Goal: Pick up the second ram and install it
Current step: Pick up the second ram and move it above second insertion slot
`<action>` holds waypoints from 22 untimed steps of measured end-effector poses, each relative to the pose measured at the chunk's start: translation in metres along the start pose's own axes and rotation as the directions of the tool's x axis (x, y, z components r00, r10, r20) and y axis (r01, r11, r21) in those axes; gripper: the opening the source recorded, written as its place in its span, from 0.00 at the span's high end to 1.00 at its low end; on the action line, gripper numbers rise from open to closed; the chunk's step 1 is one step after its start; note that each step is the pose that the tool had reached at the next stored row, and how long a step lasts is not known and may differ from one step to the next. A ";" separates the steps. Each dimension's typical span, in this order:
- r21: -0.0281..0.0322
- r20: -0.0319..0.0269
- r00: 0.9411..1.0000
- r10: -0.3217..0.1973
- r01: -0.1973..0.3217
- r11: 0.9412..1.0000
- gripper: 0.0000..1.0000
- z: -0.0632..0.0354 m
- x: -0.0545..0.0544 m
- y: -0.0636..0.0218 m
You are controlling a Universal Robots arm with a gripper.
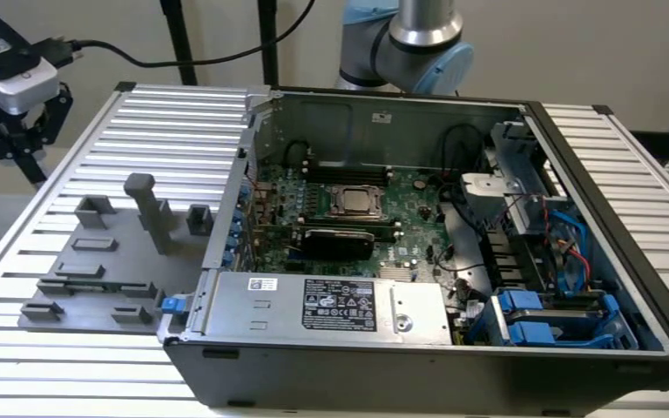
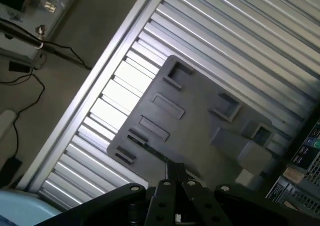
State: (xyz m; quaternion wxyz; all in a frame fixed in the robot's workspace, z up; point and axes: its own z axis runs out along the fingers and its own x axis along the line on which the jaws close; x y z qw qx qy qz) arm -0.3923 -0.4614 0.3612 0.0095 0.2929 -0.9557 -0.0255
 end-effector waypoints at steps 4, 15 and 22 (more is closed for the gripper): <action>-0.002 -0.009 0.997 -0.071 0.071 0.997 0.89 0.0006 0.000 -0.0001; -0.008 -0.031 0.963 -0.269 0.269 0.963 0.89 0.0019 0.000 -0.0002; -0.012 -0.040 0.921 -0.389 0.388 0.921 0.89 0.0027 0.000 -0.0002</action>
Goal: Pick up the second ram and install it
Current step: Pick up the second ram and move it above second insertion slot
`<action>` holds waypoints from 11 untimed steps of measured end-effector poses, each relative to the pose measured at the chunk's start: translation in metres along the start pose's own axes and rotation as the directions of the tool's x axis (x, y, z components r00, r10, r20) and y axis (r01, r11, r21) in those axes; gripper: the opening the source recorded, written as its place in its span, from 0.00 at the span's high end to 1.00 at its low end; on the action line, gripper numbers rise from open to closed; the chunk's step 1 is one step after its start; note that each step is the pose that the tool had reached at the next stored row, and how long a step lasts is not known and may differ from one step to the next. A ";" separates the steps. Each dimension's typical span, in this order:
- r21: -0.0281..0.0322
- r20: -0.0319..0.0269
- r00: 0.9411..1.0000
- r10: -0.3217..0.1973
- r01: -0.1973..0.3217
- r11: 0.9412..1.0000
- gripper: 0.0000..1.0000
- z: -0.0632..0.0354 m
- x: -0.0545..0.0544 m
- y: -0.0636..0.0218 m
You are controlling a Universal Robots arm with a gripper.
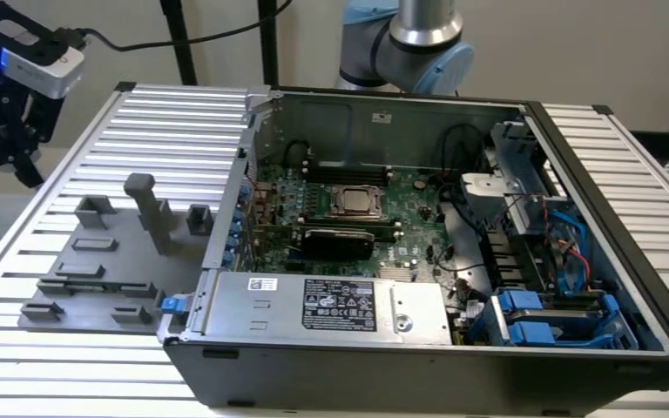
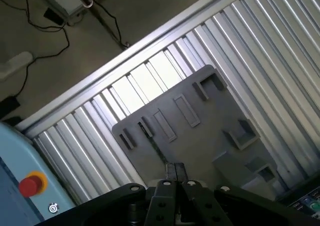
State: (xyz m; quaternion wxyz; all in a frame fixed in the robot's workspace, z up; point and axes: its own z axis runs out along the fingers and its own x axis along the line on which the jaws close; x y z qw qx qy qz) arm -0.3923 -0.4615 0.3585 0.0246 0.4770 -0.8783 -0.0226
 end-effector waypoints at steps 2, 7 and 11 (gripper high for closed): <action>0.000 -0.003 0.999 -0.036 0.036 0.999 0.89 0.0002 0.000 0.0000; 0.000 -0.010 0.992 -0.126 0.126 0.992 0.89 0.0008 0.000 0.0000; 0.000 -0.016 0.980 -0.197 0.197 0.980 0.89 0.0013 0.000 -0.0001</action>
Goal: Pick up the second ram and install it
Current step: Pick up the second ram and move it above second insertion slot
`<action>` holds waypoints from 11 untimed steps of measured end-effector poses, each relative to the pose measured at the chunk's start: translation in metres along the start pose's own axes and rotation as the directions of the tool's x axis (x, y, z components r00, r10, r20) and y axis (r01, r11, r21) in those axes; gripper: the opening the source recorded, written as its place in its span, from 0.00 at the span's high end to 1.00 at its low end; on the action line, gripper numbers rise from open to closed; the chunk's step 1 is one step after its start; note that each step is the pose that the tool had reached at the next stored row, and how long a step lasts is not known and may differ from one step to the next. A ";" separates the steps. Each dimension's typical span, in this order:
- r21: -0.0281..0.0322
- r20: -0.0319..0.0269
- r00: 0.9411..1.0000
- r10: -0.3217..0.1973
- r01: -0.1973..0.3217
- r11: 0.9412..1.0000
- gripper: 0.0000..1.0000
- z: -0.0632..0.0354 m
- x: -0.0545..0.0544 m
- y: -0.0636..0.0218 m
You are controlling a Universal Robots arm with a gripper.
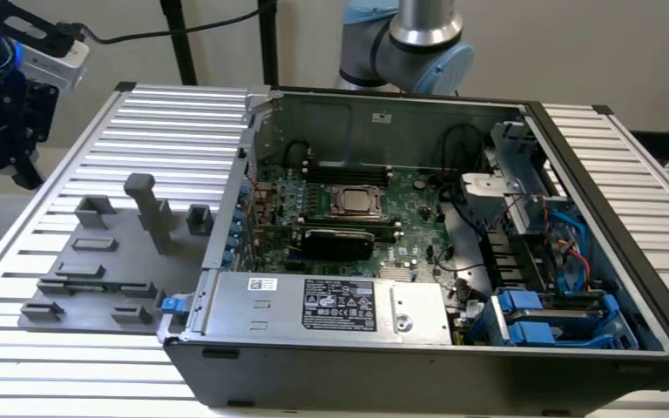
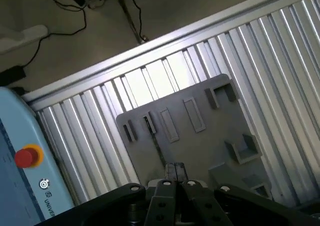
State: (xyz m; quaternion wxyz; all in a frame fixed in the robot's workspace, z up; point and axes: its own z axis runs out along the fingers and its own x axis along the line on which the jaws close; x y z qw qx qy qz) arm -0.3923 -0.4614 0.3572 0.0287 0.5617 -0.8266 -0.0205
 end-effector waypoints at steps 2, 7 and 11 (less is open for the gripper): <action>0.000 -0.003 0.999 -0.037 0.037 0.999 0.89 0.0003 0.000 -0.0001; 0.002 -0.009 0.992 -0.127 0.127 0.992 0.89 0.0018 0.000 -0.0002; 0.003 -0.014 0.980 -0.198 0.198 0.980 0.89 0.0051 0.000 -0.0003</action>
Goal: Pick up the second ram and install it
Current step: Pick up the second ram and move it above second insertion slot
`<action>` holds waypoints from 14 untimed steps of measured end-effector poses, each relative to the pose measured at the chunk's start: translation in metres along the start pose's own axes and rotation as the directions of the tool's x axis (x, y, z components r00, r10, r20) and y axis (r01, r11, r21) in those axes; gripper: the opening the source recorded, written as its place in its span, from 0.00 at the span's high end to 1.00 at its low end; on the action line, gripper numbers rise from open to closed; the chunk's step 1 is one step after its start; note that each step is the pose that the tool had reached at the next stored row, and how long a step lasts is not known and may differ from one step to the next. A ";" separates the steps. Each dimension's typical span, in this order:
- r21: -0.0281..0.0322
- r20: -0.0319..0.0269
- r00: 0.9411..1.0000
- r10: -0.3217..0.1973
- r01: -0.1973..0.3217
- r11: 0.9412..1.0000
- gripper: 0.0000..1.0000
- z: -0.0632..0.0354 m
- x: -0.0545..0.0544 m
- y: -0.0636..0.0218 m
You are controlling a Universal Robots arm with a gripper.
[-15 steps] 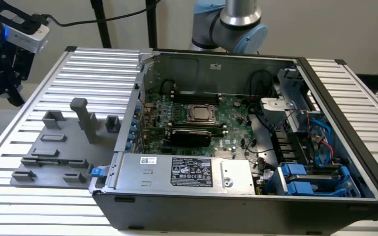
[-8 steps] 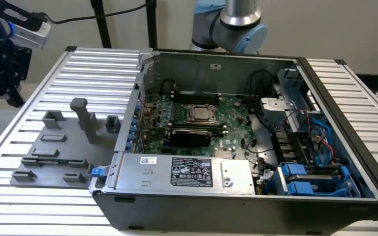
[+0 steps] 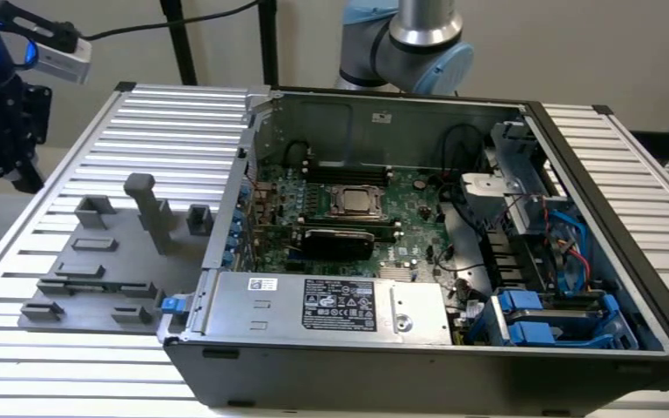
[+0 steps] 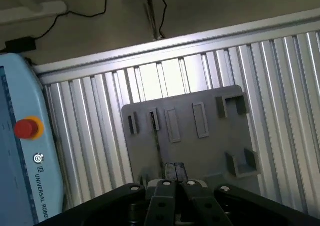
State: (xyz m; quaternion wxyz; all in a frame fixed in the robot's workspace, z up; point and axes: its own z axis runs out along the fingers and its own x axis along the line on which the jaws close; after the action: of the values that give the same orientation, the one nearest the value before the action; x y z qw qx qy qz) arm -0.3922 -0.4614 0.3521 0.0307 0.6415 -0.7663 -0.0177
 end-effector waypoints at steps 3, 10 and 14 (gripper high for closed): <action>0.001 -0.004 0.999 -0.054 0.054 0.999 0.89 0.0031 0.000 -0.0002; 0.003 -0.004 0.995 -0.104 0.104 0.995 0.89 0.0129 0.004 -0.0016; 0.008 0.005 0.994 -0.108 0.108 0.994 0.89 0.0165 0.009 -0.0027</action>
State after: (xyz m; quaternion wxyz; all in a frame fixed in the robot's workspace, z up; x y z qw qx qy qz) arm -0.3923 -0.4706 0.3356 0.0251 0.6820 -0.7307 -0.0182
